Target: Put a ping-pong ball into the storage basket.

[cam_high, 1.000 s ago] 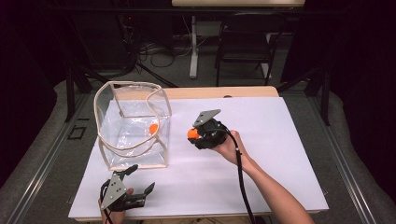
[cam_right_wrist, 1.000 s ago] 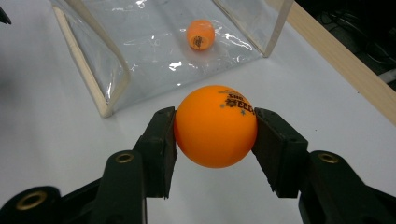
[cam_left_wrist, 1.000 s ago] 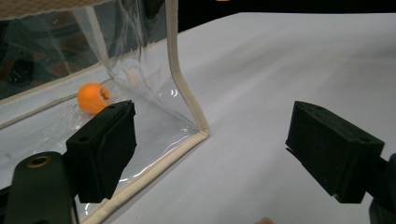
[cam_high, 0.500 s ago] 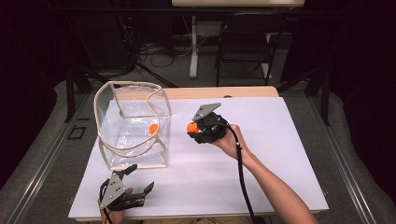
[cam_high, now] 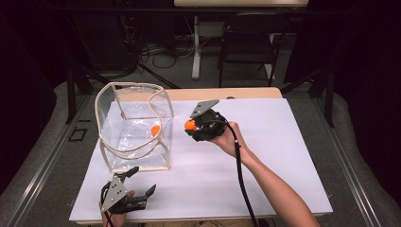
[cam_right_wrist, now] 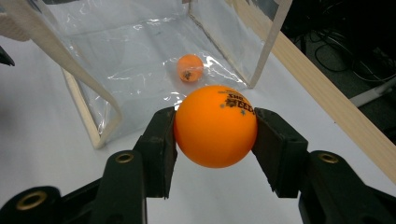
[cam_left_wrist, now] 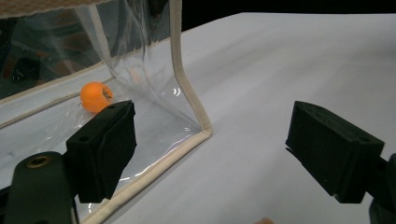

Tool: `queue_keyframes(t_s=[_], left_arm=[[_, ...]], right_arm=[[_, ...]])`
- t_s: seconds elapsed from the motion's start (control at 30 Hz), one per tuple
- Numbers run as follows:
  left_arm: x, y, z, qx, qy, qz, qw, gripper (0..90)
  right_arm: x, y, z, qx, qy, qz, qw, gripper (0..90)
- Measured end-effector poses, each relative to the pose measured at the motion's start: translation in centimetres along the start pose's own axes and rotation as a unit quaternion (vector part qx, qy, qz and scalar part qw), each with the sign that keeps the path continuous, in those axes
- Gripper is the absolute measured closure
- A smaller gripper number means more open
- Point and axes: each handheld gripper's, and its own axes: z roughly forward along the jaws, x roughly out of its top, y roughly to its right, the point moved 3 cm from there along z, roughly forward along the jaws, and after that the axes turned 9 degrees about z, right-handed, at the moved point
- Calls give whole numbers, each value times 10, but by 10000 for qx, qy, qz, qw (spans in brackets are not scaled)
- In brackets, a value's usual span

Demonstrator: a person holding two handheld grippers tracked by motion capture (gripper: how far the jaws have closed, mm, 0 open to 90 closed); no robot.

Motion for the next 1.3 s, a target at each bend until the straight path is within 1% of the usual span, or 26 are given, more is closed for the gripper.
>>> queue_keyframes(t_s=[0.17,0.3,0.6,0.9,1.3], left_arm=[[-1,-1,0,17,-3,-43,10000,157],[0,-1,0,7,-15,-4,10000,157],[-1,-1,0,13,-4,-34,10000,157],[-1,-1,-1,26,-3,-20,10000,157],[-1,-1,-1,29,0,-22,10000,157]], right_arm=[[3,1,1,-18,-1,-33,10000,508],[8,1,1,-26,25,-32,10000,508],[18,1,-2,-65,77,-107,9999,508],[27,2,-2,-58,156,-88,9998,508],[34,1,0,-74,184,-134,9997,508]])
